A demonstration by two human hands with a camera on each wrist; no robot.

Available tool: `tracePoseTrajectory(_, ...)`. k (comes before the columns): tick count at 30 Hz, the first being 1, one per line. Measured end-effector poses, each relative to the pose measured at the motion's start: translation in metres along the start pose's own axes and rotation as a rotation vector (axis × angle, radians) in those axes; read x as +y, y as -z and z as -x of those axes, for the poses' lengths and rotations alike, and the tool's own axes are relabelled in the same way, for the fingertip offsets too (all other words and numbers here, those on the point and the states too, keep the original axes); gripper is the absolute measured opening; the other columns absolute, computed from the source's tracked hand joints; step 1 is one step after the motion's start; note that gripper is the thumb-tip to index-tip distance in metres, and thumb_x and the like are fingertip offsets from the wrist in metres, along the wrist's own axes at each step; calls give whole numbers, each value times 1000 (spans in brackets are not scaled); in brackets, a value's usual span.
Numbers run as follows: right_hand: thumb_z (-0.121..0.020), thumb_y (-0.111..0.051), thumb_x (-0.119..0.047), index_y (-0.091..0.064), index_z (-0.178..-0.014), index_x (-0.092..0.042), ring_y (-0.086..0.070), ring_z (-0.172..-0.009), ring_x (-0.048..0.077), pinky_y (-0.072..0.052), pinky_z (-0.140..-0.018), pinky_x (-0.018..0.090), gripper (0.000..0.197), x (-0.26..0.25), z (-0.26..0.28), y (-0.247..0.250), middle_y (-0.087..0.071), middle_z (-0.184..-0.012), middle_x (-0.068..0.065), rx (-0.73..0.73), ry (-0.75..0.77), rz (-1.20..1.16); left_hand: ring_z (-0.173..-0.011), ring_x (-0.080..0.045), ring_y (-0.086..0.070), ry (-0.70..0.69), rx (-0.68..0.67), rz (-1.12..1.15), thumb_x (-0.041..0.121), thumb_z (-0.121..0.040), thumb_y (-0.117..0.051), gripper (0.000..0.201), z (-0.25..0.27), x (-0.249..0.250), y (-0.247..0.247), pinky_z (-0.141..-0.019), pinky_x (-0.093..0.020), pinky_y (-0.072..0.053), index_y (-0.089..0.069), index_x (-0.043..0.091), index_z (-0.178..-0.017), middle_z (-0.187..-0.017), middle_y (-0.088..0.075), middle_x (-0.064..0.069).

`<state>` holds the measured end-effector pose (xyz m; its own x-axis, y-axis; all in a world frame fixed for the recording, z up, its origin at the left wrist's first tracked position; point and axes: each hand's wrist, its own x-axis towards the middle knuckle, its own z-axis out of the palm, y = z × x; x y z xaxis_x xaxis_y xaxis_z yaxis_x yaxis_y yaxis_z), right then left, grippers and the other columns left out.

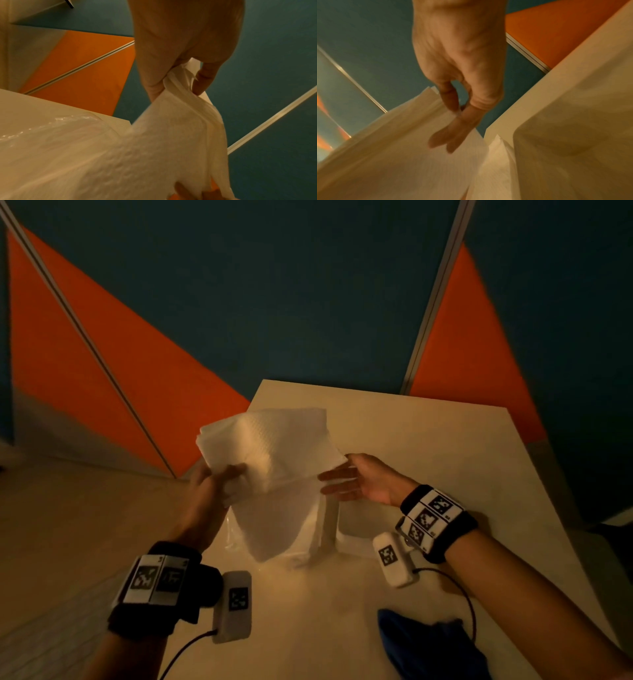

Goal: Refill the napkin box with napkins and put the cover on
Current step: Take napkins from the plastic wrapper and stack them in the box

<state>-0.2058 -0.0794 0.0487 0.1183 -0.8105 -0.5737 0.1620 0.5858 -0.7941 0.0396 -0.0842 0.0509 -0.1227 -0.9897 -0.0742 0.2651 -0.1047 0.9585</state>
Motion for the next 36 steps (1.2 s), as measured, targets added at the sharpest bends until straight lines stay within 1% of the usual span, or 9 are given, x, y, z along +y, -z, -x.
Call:
tracePoseTrajectory(3,-95,-39,-25,-56,-90,-7,-66,-77,26,-58,-64,37,25,4,15,1,-64,-88,12,82,89,-260,-61,-13,-47,-4,-19,5,0,-80,-55,8,9,1,-4,-40,-13,-43,-52,5,-85,-73,-48,-3)
tracePoseTrajectory(8,-70,-57,-67,-59,-101,-4,-61,-93,29,-54,-80,42,70,21,33,11,-65,-96,14,188,207,-211,-66,-15,-61,73,-18,-142,26,-58,-69,44,20,-21,0,-50,-23,-49,-59,9,-98,-71,-68,3)
tracePoseTrajectory(10,-68,-71,-49,-59,-92,-5,-61,-93,24,-54,-72,34,51,34,40,14,-65,-97,10,211,238,-92,-63,-16,-62,129,-16,-225,22,-69,-66,22,30,-32,-1,-47,-23,-47,-61,15,-90,-65,-70,5)
tracePoseTrajectory(14,-77,-71,-3,-54,-87,-9,-62,-81,19,-48,-62,31,21,46,53,13,-65,-89,4,259,284,-70,-71,-25,-59,344,-41,-189,27,-79,-58,27,56,-57,-8,-54,-30,-47,-63,7,-96,-86,-63,-13)
tracePoseTrajectory(20,-79,-68,-1,-53,-122,-13,-62,-94,21,-54,-70,31,47,31,79,-3,-62,-106,3,89,369,-68,-110,-32,-56,573,-110,266,33,-90,-48,32,84,-66,-31,-91,-48,-48,-57,16,-116,-115,-64,-10)
tracePoseTrajectory(23,-85,-59,-3,-60,-108,-20,-62,-93,17,-53,-72,26,29,22,94,-8,-64,-100,0,-55,398,28,-114,-34,-55,631,-141,436,50,-83,-51,50,88,-63,-39,-94,-50,-45,-59,18,-120,-117,-67,-12)
tracePoseTrajectory(29,-75,-64,-5,-60,-108,-28,-64,-95,15,-56,-78,29,40,18,109,0,-64,-103,-3,-126,472,-13,-125,-45,-44,930,-413,543,83,-50,-50,108,89,-71,-43,-98,-55,-38,-52,10,-129,-136,-48,-26)
tracePoseTrajectory(32,-71,-62,-6,-62,-104,-26,-67,-87,11,-58,-74,28,39,17,113,7,-66,-96,-6,-161,482,-50,-121,-40,-51,884,-486,591,77,-36,-71,114,95,-72,-52,-82,-45,-51,-55,9,-127,-136,-49,-24)
tracePoseTrajectory(36,-73,-65,-4,-60,-104,-24,-66,-90,13,-58,-77,30,36,14,119,16,-65,-98,-3,-87,497,-22,-95,-33,-68,587,-228,625,50,-26,-91,78,85,-70,-53,-76,-49,-57,-74,19,-96,-108,-71,-12)
